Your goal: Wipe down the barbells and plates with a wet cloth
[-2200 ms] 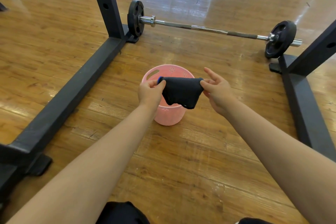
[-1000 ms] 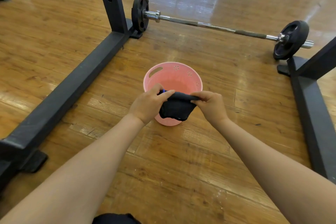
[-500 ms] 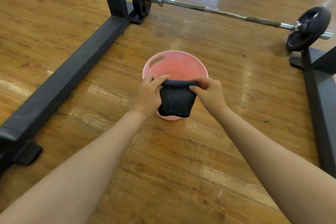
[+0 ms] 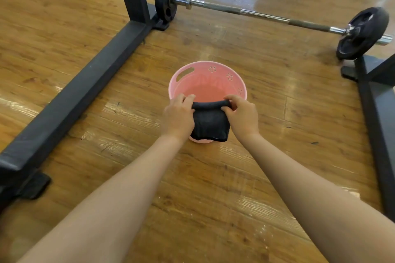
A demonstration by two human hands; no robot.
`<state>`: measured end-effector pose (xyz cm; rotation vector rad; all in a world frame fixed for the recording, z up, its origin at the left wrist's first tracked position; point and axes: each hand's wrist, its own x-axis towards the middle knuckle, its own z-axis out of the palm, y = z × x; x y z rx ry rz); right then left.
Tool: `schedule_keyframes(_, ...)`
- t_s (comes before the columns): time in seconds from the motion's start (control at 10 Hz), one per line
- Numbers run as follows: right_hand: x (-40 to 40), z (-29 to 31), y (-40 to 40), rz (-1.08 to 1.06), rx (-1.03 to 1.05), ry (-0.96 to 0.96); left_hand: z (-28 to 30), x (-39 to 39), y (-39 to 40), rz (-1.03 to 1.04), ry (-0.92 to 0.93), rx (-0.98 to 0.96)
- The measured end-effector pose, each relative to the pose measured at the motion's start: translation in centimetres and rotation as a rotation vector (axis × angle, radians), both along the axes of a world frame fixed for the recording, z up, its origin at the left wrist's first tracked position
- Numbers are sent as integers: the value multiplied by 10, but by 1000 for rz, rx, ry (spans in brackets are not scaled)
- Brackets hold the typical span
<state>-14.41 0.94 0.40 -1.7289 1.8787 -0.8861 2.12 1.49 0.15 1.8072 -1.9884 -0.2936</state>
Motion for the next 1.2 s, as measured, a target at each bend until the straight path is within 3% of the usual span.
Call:
schedule_keyframes(0.1, 7, -1, -2, -24, -34, 51, 1, -6, -2, -13, -79, -94)
schedule_keyframes(0.2, 2, -5, 2, 5, -88, 127, -6, -7, 8, -281, -246, -193)
schedule_keyframes(0.3, -14, -16, 14, 154, -247, 365, -13, 3, 17, -468, -387, -137)
schedule_keyframes(0.4, -30, -32, 26, 420, -315, 658, -13, 9, 18, -470, -447, -72)
schedule_keyframes(0.5, -34, -39, 32, 477, -310, 742, -12, 8, 17, -516, -527, -143)
schedule_keyframes(0.6, -26, -33, 37, 507, -266, 797, -14, 12, 20, -519, -591, -170)
schedule_keyframes(0.8, -21, -26, 46, 504, -122, 875, -8, 17, 31, -546, -753, 43)
schedule_keyframes(0.9, -16, -16, 44, 529, -68, 908, -3, 14, 30, -524, -756, 16)
schedule_keyframes(1.0, -8, -9, 46, 567, 75, 901, 2, 18, 29, -462, -670, 107)
schedule_keyframes(1.2, -3, 11, 53, 547, 96, 890, 21, 26, 35, -441, -611, 234)
